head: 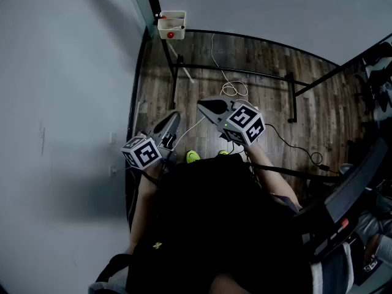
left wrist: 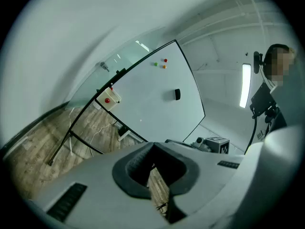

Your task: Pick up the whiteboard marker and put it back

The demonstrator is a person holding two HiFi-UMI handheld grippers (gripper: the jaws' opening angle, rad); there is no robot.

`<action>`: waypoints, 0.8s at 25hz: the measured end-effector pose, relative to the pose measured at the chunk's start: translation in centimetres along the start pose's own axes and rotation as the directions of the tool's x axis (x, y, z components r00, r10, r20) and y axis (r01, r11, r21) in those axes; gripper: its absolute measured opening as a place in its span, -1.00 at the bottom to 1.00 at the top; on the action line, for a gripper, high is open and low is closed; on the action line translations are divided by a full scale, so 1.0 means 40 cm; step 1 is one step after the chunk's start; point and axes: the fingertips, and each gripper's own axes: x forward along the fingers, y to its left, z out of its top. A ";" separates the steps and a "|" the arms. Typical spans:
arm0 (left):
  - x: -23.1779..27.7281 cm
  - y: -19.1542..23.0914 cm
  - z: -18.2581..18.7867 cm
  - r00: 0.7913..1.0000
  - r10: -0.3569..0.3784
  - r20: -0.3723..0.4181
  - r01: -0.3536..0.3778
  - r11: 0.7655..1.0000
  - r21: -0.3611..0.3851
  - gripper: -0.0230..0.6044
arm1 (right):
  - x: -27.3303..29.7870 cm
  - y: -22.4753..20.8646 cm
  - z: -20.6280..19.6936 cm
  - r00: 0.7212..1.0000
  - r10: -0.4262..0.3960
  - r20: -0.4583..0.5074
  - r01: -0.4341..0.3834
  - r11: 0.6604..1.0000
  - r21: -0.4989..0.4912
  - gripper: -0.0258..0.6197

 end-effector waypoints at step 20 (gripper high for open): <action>-0.096 0.061 -0.009 1.000 -0.021 0.002 0.021 0.999 -0.044 -0.82 | 0.011 0.038 -0.024 0.998 -0.059 -0.018 0.059 0.998 0.002 -0.92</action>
